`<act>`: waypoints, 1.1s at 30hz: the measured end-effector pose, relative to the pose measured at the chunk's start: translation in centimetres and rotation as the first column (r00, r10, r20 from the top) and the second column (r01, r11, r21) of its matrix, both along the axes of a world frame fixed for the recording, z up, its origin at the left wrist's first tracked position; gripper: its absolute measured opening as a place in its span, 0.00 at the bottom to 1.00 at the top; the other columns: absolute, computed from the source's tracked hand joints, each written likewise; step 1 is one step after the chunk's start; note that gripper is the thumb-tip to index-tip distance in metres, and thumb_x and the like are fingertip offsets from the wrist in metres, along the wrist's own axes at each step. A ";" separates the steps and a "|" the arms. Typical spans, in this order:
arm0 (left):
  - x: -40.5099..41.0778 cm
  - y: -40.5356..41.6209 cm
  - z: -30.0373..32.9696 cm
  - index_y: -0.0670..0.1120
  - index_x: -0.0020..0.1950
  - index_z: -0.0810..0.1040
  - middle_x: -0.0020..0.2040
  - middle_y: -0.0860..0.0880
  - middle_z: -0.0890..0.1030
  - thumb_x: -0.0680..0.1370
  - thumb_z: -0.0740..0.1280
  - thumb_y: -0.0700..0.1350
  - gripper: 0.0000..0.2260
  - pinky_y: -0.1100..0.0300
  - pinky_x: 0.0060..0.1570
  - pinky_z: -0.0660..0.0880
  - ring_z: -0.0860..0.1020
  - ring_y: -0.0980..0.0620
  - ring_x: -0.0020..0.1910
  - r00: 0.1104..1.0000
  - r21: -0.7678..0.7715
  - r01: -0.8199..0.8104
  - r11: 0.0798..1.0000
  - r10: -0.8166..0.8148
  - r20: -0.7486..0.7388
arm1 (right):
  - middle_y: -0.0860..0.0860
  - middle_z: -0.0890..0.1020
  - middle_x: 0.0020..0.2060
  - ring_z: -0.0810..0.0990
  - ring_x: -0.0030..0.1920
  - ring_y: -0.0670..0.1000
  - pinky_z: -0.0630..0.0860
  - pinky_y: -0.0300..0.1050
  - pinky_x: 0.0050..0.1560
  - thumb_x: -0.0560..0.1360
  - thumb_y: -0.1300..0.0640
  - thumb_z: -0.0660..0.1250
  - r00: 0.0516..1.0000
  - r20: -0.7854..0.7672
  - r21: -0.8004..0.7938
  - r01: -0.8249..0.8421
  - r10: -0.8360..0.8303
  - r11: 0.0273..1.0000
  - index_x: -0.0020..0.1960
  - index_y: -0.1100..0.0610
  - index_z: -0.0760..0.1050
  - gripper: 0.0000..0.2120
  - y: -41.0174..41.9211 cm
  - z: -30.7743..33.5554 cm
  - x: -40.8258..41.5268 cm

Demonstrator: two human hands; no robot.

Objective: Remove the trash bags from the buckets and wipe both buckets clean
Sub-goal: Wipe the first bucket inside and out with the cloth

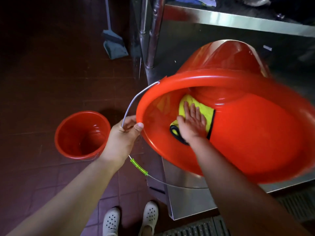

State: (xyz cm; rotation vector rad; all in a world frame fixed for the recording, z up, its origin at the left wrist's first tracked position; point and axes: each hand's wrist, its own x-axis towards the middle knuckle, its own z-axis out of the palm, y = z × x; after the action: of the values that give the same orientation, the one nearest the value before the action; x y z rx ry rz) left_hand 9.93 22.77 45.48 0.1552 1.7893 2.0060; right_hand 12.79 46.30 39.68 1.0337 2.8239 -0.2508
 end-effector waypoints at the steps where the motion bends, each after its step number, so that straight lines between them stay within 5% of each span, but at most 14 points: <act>1: 0.0 0.1 0.1 0.42 0.52 0.80 0.51 0.36 0.81 0.77 0.66 0.38 0.06 0.37 0.61 0.71 0.79 0.40 0.51 1.000 0.009 -0.002 1.000 0.002 -0.010 | 0.50 0.47 0.77 0.46 0.77 0.49 0.43 0.48 0.74 0.78 0.44 0.53 0.998 -0.051 -0.010 -0.026 0.026 1.000 0.77 0.46 0.43 0.32 -2.0 0.0 0.7; 6: -0.6 0.5 0.7 0.49 0.50 0.80 0.43 0.51 0.84 0.76 0.66 0.37 0.08 0.66 0.47 0.75 0.79 0.56 0.43 0.993 -0.002 0.044 0.999 -0.044 -0.109 | 0.51 0.53 0.77 0.51 0.76 0.49 0.47 0.46 0.74 0.72 0.41 0.48 0.945 -0.278 -0.021 -0.183 0.170 0.983 0.77 0.49 0.45 0.35 -9.8 0.7 4.8; 12: -2.6 0.1 2.7 0.40 0.55 0.80 0.50 0.49 0.84 0.76 0.66 0.36 0.09 0.71 0.48 0.73 0.81 0.57 0.50 0.967 -0.045 0.161 0.986 -0.167 -0.192 | 0.47 0.50 0.77 0.52 0.76 0.48 0.51 0.47 0.74 0.72 0.42 0.50 0.952 -0.189 0.026 -0.242 0.243 0.970 0.75 0.44 0.41 0.35 -6.9 0.6 4.6; 16: -4.3 -0.2 4.9 0.42 0.50 0.80 0.43 0.55 0.84 0.75 0.66 0.34 0.07 0.71 0.49 0.73 0.81 0.61 0.46 0.914 -0.081 0.288 0.954 -0.299 -0.273 | 0.46 0.49 0.77 0.52 0.76 0.48 0.50 0.46 0.73 0.76 0.43 0.55 0.980 -0.055 0.048 -0.191 0.193 0.981 0.76 0.43 0.43 0.33 -2.5 0.2 2.9; 21: -6.7 0.2 6.7 0.36 0.54 0.80 0.51 0.41 0.82 0.73 0.68 0.36 0.10 0.63 0.54 0.75 0.79 0.51 0.50 0.867 -0.126 0.374 0.919 -0.395 -0.303 | 0.45 0.45 0.77 0.47 0.76 0.48 0.45 0.49 0.74 0.77 0.43 0.51 0.992 0.118 -0.011 -0.051 0.052 0.999 0.76 0.42 0.41 0.31 3.6 1.1 0.8; 24: -6.7 0.3 6.2 0.44 0.49 0.82 0.44 0.51 0.84 0.70 0.70 0.42 0.09 0.67 0.48 0.76 0.81 0.56 0.45 0.900 -0.074 0.302 0.951 -0.309 -0.308 | 0.46 0.44 0.77 0.44 0.77 0.48 0.43 0.49 0.74 0.77 0.42 0.49 0.982 0.188 0.027 -0.012 0.007 1.000 0.76 0.42 0.40 0.31 5.3 1.1 0.1; 29: -2.3 -0.4 0.8 0.45 0.52 0.80 0.46 0.53 0.85 0.68 0.70 0.34 0.14 0.66 0.49 0.76 0.82 0.58 0.48 0.998 0.126 0.052 0.991 -0.055 0.016 | 0.47 0.43 0.77 0.42 0.77 0.49 0.41 0.49 0.74 0.78 0.43 0.47 0.981 0.195 0.043 -0.009 0.000 0.999 0.76 0.43 0.38 0.30 4.9 0.8 -0.2; 33: 0.0 0.1 -1.0 0.37 0.52 0.79 0.48 0.44 0.83 0.71 0.70 0.36 0.11 0.49 0.60 0.75 0.80 0.47 0.51 0.987 0.110 -0.065 0.992 0.047 0.155 | 0.49 0.45 0.77 0.44 0.77 0.49 0.43 0.50 0.75 0.78 0.45 0.50 0.995 0.100 -0.009 0.020 -0.019 1.000 0.77 0.45 0.41 0.30 1.8 1.1 0.3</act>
State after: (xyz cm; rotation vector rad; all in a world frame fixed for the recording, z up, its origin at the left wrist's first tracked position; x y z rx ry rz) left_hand 9.89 22.92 44.47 -0.0135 1.6013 2.1006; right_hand 13.11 48.06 40.76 1.0421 2.7218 -0.2092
